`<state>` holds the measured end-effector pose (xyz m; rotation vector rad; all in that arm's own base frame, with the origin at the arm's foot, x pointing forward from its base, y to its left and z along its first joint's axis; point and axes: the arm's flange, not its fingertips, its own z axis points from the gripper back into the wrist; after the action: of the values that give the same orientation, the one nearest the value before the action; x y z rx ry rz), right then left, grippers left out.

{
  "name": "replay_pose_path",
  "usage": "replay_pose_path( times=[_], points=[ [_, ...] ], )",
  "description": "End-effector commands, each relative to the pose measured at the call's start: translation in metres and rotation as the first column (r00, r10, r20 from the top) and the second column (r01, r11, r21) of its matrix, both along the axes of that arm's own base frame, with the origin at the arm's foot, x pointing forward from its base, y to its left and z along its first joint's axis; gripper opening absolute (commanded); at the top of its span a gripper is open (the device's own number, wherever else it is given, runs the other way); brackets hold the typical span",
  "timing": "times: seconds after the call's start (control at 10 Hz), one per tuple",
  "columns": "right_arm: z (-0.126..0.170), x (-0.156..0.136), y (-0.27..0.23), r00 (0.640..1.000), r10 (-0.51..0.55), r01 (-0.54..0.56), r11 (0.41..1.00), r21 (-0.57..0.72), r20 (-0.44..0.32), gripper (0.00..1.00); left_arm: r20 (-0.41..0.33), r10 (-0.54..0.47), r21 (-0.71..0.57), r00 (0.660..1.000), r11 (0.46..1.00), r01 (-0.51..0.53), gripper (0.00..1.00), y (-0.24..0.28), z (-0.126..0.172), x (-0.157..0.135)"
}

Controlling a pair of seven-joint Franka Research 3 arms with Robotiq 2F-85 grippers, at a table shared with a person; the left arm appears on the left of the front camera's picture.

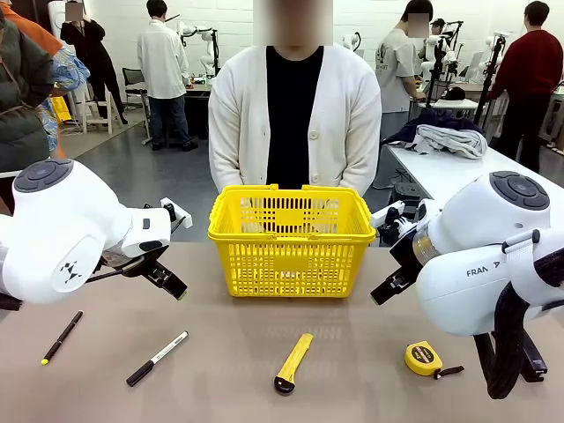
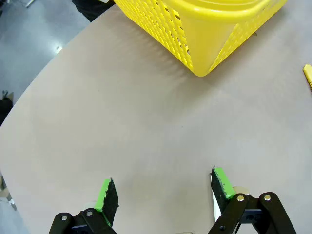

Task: Place the items the person wants into the basket.
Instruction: Pick up the item the person points to and place it in the Market Basket.

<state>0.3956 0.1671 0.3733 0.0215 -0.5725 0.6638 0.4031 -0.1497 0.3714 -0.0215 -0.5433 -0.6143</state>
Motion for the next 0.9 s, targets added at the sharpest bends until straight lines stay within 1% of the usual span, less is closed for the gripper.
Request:
replay_pose_path(
  times=[0.0, 0.1, 0.2, 0.3, 0.4, 0.5, 0.6, 0.7, 0.8],
  points=[
    [0.0, 0.0, 0.0, 1.0, 0.0, 0.0, 1.0, 0.0, 0.0, 1.0, 0.0, 0.0, 0.0, 1.0, 1.0, 0.0, 1.0, 0.0, 0.0, 0.0],
    [0.022, -0.01, -0.005, 1.0, -0.009, 0.009, 1.0, -0.004, -0.009, 1.0, -0.015, -0.016, 0.05, 1.0, 0.999, 0.017, 1.0, 0.0, 0.03, -0.004],
    [0.05, -0.02, -0.009, 0.998, -0.025, 0.024, 1.0, -0.016, -0.062, 1.0, -0.058, -0.041, 0.097, 0.997, 0.994, 0.047, 1.0, -0.003, 0.065, -0.008],
    [0.087, -0.029, -0.011, 0.997, -0.046, 0.046, 0.999, -0.006, -0.068, 1.0, -0.098, -0.075, 0.114, 0.992, 0.99, 0.086, 1.0, -0.007, 0.105, -0.007],
    [0.119, -0.034, -0.015, 0.995, -0.065, 0.064, 0.998, -0.019, -0.074, 1.0, -0.089, -0.078, 0.153, 0.993, 0.984, 0.091, 1.0, -0.012, 0.135, -0.01],
    [0.155, -0.038, -0.018, 0.993, -0.088, 0.087, 0.996, -0.013, -0.076, 1.0, -0.099, -0.079, 0.161, 0.992, 0.983, 0.094, 1.0, -0.015, 0.162, -0.008],
    [0.192, -0.045, -0.016, 0.995, -0.09, 0.091, 0.996, 0.006, -0.053, 1.0, -0.079, -0.08, 0.136, 0.994, 0.987, 0.09, 1.0, -0.016, 0.185, -0.008],
    [0.229, -0.057, -0.009, 0.996, -0.094, 0.094, 0.996, -0.006, -0.007, 1.0, -0.06, -0.07, 0.128, 0.996, 0.989, 0.078, 1.0, -0.016, 0.207, -0.01],
    [0.253, -0.068, -0.003, 0.996, -0.084, 0.084, 0.996, -0.013, 0.016, 1.0, -0.044, -0.065, 0.121, 0.997, 0.99, 0.07, 1.0, -0.014, 0.225, -0.013]
  ],
)
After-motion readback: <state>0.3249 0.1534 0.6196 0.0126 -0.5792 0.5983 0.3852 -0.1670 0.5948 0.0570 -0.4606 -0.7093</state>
